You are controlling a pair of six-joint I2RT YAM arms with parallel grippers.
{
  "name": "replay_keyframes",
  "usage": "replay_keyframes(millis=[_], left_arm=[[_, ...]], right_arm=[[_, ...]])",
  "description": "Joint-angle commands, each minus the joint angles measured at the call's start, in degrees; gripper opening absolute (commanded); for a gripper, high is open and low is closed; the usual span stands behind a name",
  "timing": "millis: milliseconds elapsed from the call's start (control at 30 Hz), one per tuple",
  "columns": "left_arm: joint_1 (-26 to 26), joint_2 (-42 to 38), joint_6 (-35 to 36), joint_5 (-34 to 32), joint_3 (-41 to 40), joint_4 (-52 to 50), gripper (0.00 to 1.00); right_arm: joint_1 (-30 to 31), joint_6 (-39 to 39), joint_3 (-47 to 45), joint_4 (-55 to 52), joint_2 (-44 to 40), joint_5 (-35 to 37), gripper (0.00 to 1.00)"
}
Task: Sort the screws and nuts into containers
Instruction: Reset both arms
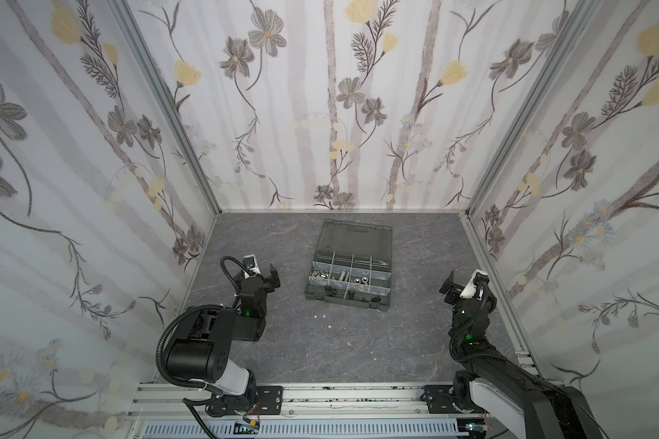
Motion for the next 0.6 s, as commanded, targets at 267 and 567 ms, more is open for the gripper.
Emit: replay_keyframes(millis=[267, 567], left_arm=[[2.24, 1.55, -1.65, 8.35, -0.82, 8.96, 1.00], [2.14, 1.54, -1.62, 8.24, -0.87, 8.94, 1.00]], right_arm=[[-3.45, -1.48, 8.44, 14.45, 17.64, -15.29, 1.00], [-3.33, -1.91, 7.40, 17.95, 18.32, -15.46, 1.00]])
